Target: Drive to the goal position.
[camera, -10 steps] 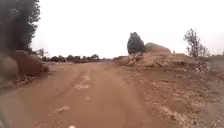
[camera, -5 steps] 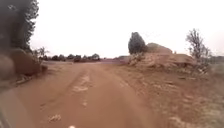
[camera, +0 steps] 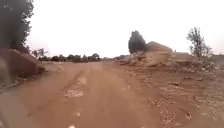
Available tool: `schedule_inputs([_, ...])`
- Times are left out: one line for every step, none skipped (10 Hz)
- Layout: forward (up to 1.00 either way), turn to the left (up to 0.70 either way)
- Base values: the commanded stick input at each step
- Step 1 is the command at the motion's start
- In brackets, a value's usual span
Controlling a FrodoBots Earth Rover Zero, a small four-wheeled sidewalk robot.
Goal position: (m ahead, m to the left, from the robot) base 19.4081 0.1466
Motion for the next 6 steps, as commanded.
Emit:
schedule_inputs([0.50,0.00])
schedule_inputs([0.50,0.00])
schedule_inputs([0.50,0.00])
schedule_inputs([0.50,0.00])
schedule_inputs([0.50,0.00])
schedule_inputs([0.50,0.00])
